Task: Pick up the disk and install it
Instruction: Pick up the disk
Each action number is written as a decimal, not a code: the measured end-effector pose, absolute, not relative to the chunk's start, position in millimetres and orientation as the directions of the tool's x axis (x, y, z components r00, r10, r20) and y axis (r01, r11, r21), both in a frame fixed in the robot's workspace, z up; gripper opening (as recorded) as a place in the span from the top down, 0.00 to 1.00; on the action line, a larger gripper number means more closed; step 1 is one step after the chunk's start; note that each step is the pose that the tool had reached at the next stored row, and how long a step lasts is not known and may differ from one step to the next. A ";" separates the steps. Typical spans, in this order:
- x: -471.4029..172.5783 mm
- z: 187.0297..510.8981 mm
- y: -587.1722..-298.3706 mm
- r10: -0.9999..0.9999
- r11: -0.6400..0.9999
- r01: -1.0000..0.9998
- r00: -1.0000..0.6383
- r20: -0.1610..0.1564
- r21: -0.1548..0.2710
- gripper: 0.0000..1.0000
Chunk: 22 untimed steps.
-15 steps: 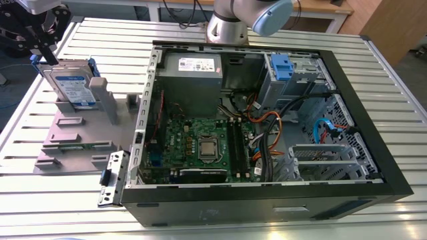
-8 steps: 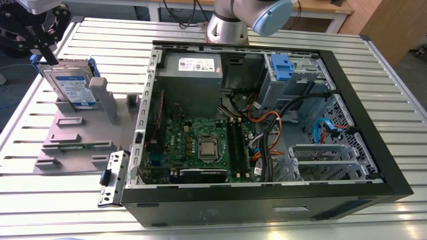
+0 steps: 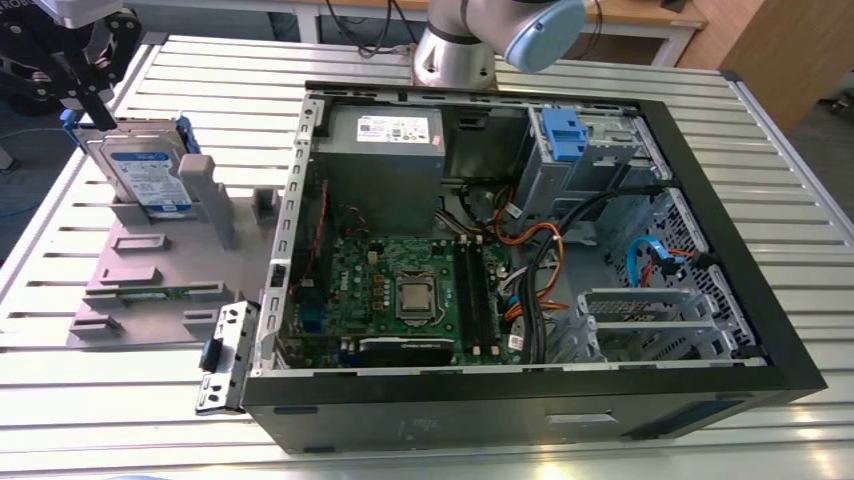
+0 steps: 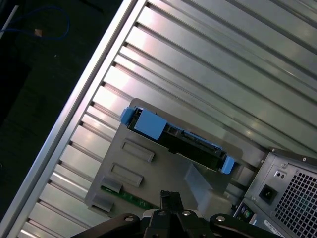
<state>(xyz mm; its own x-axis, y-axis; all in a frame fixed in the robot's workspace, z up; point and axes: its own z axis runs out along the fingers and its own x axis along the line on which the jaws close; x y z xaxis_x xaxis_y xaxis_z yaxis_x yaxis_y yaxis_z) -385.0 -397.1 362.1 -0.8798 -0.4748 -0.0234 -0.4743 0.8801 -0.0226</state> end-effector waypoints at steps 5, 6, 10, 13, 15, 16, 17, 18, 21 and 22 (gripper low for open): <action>-385.0 362.1 -397.1 -0.478 0.878 -0.478 -0.878 -0.023 -0.023 0.89; -385.0 362.1 -397.1 -0.479 0.878 -0.478 -0.878 -0.023 -0.023 0.89; -385.1 362.1 -397.1 -0.482 0.876 -0.481 -0.876 -0.023 -0.023 0.89; -385.1 362.1 -397.1 -0.486 0.874 -0.485 -0.874 -0.023 -0.023 0.89; -385.0 362.1 -397.1 -0.489 0.872 -0.488 -0.872 -0.023 -0.023 0.89; -385.1 362.1 -397.1 -0.490 0.872 -0.489 -0.872 -0.023 -0.023 0.89; -385.0 362.1 -397.1 -0.491 0.871 -0.491 -0.871 -0.023 -0.023 0.89; -385.0 362.1 -397.1 -0.492 0.870 -0.492 -0.870 -0.023 -0.023 0.89; -385.0 362.1 -397.1 -0.496 0.868 -0.495 -0.868 -0.023 -0.023 0.89; -385.0 362.1 -397.1 -0.497 0.868 -0.496 -0.868 -0.023 -0.023 0.89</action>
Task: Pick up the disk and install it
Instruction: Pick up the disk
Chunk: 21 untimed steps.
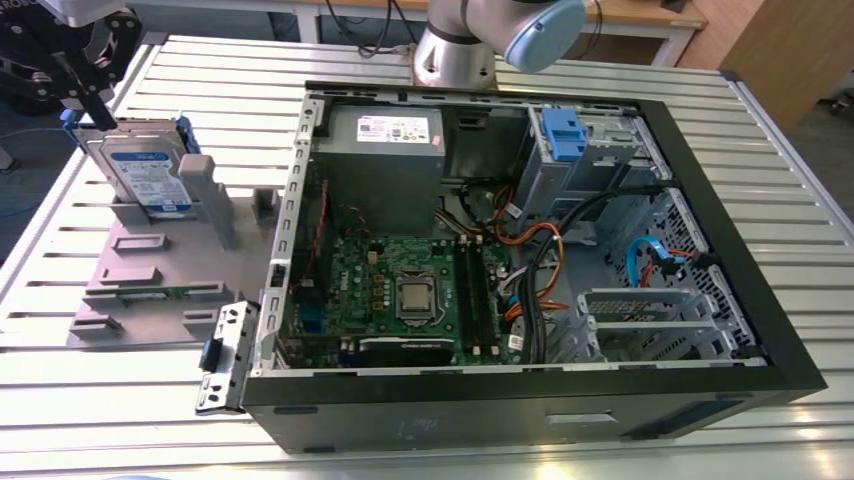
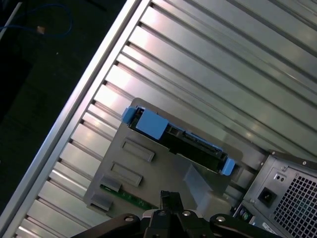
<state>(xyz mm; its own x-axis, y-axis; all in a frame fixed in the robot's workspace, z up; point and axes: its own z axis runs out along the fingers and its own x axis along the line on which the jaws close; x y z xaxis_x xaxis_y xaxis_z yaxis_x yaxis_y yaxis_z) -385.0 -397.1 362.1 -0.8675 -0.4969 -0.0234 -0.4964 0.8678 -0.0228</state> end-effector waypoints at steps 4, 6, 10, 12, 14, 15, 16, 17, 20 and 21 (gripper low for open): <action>-385.0 362.1 -397.1 -0.501 0.866 -0.500 -0.865 -0.023 -0.023 0.89; -385.0 362.1 -397.1 -0.502 0.865 -0.502 -0.864 -0.023 -0.023 0.89; -385.0 362.1 -397.1 -0.506 0.862 -0.506 -0.862 -0.023 -0.023 0.89; -385.1 362.1 -397.1 -0.508 0.862 -0.507 -0.861 -0.023 -0.023 0.89; -385.1 362.1 -397.1 -0.509 0.861 -0.509 -0.860 -0.023 -0.023 0.89; -385.1 362.1 -397.1 -0.510 0.860 -0.509 -0.860 -0.023 -0.023 0.89; -385.0 362.1 -397.1 -0.511 0.860 -0.510 -0.859 -0.023 -0.023 0.89; -385.0 362.1 -397.1 -0.512 0.859 -0.511 -0.859 -0.023 -0.023 0.89; -385.1 362.1 -397.1 -0.514 0.858 -0.513 -0.858 -0.023 -0.023 0.89; -385.1 362.1 -397.1 -0.514 0.857 -0.514 -0.857 -0.023 -0.023 0.89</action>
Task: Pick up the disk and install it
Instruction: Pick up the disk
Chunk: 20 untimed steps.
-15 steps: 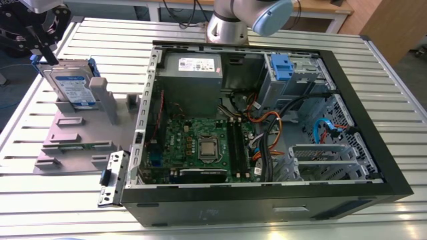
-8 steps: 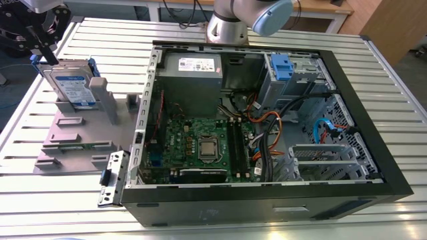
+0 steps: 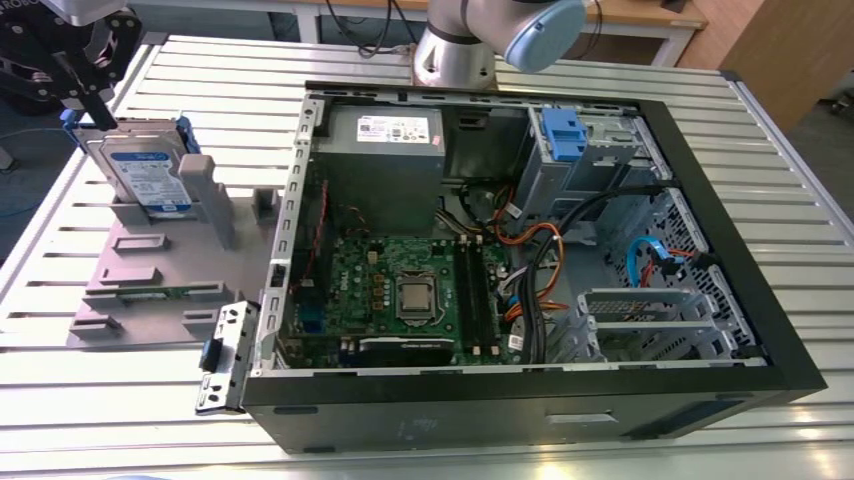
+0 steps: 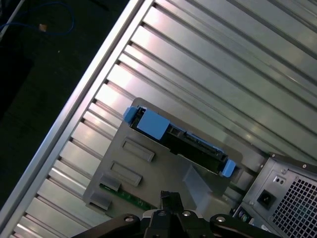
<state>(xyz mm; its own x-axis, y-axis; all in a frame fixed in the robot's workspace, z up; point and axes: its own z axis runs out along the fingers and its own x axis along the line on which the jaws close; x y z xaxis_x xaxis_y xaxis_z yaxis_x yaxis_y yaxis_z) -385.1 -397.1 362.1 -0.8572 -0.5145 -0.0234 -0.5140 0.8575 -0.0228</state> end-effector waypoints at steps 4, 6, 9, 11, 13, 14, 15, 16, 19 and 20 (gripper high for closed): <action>-385.1 362.1 -397.1 -0.517 0.856 -0.517 -0.855 -0.023 -0.023 0.89; -385.0 362.1 -397.1 -0.519 0.855 -0.518 -0.855 -0.023 -0.023 0.89; -385.0 362.1 -397.1 -0.521 0.854 -0.520 -0.853 -0.023 -0.023 0.89; -385.0 362.1 -397.1 -0.522 0.853 -0.522 -0.853 -0.023 -0.023 0.89; -385.0 362.1 -397.1 -0.523 0.852 -0.523 -0.852 -0.023 -0.023 0.89; -385.0 362.1 -397.1 -0.524 0.852 -0.523 -0.852 -0.023 -0.023 0.89; -385.0 362.1 -397.1 -0.524 0.851 -0.524 -0.851 -0.023 -0.023 0.89; -385.0 362.1 -397.1 -0.525 0.851 -0.525 -0.851 -0.023 -0.023 0.89; -385.0 362.1 -397.1 -0.527 0.850 -0.526 -0.850 -0.023 -0.023 0.89; -385.0 362.1 -397.1 -0.527 0.850 -0.527 -0.849 -0.023 -0.023 0.89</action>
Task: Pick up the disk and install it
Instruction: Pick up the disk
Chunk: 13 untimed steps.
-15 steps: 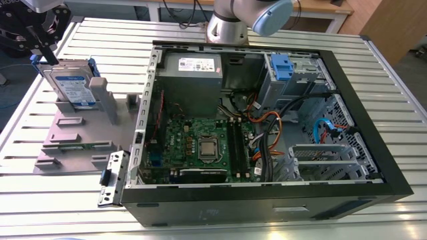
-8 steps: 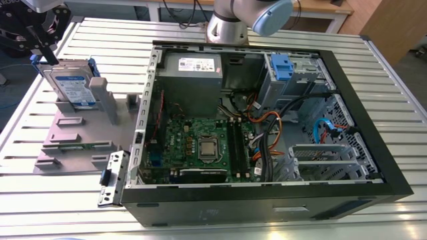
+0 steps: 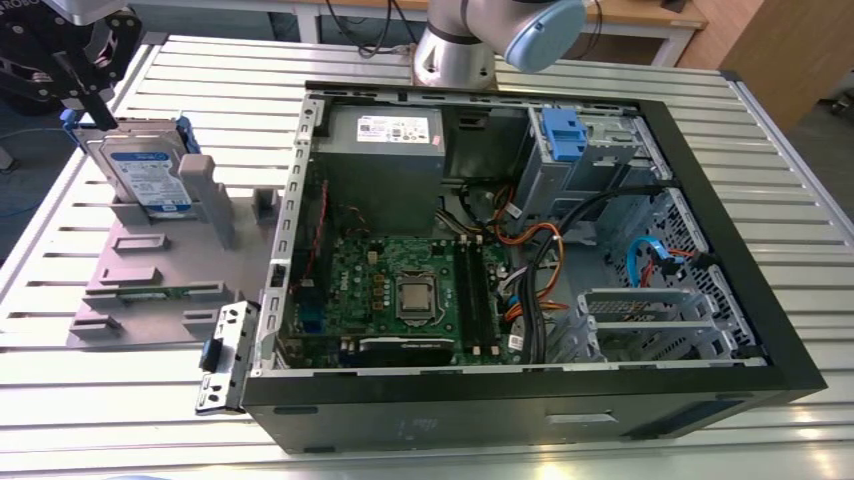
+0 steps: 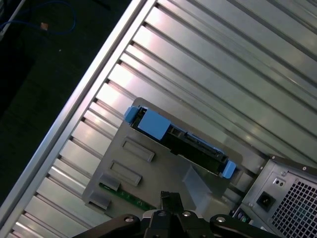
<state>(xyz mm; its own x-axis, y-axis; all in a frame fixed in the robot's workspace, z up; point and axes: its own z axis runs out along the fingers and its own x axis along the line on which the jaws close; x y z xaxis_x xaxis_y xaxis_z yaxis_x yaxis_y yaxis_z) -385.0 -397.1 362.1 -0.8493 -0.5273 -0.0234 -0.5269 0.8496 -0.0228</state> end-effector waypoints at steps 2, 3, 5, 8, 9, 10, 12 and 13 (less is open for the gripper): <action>-385.0 362.1 -397.1 -0.529 0.849 -0.528 -0.849 -0.023 -0.023 0.89; -385.1 362.1 -397.1 -0.529 0.849 -0.529 -0.848 -0.023 -0.023 0.89; -385.1 362.1 -397.1 -0.530 0.848 -0.530 -0.847 -0.023 -0.023 0.89; -385.0 362.1 -397.1 -0.532 0.847 -0.532 -0.846 -0.023 -0.023 0.89; -385.1 362.1 -397.1 -0.533 0.846 -0.532 -0.846 -0.023 -0.023 0.89; -385.1 362.1 -397.1 -0.533 0.846 -0.533 -0.846 -0.023 -0.023 0.89; -385.1 362.1 -397.1 -0.534 0.845 -0.534 -0.845 -0.023 -0.023 0.89; -385.1 362.1 -397.1 -0.535 0.845 -0.534 -0.845 -0.023 -0.023 0.89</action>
<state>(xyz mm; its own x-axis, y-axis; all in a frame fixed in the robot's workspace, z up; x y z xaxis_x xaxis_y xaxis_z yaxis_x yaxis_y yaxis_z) -385.1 -397.1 362.1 -0.8446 -0.5348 -0.0234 -0.5344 0.8449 -0.0228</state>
